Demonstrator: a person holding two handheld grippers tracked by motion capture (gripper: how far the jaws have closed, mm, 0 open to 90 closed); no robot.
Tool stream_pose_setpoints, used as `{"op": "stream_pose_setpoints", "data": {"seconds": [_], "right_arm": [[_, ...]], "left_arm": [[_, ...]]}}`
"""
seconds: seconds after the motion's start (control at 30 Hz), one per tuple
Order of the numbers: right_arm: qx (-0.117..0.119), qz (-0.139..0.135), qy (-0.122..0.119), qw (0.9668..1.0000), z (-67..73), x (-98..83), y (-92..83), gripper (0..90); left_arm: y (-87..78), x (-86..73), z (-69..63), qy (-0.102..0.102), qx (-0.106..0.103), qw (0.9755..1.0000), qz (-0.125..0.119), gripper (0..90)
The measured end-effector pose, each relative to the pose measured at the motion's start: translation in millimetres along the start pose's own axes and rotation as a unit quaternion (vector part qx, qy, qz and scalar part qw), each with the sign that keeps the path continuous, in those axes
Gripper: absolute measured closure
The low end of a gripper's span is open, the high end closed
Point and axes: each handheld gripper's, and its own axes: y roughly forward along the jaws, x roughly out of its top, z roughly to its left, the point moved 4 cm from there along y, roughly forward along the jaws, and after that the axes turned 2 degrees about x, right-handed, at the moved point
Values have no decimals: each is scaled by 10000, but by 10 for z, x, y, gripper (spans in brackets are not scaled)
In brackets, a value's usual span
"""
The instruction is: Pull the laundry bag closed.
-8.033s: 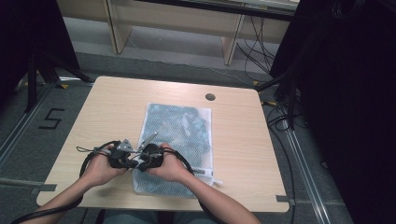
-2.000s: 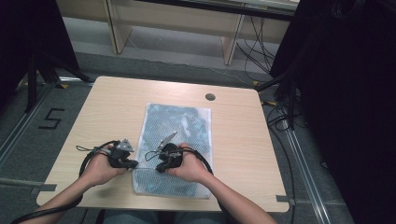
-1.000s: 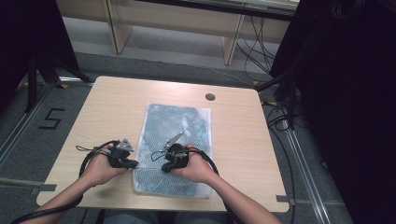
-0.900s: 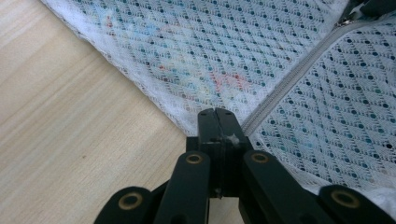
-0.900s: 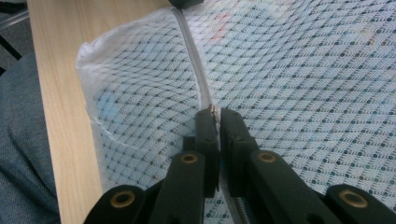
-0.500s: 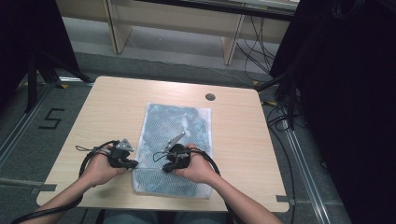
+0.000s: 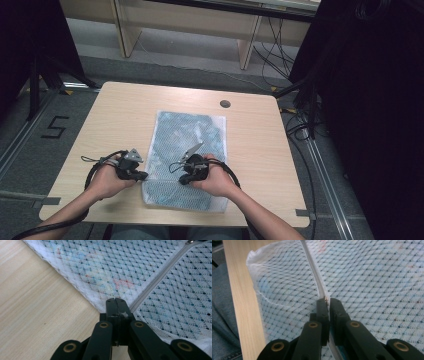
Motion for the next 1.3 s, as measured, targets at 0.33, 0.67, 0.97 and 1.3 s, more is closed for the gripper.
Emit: {"op": "stream_pose_setpoints", "data": {"seconds": [0.33,0.67,0.97,1.3], "right_arm": [[-68,40,121,9999,-112,-179,-99,873],[-48,60,213,9997,-106,-225,-110,873],[-61,125,337,9993,-134,-319,-154,873],[-77,175,330,9993,-147,-347,-178,873]], "left_arm": [[-1,2,-1,-5,6,10000,17,900],[-1,-1,-1,-7,15,10000,-3,900],[-10,0,1,74,25,10000,47,900],[-6,-1,-1,12,35,10000,21,900]]}}
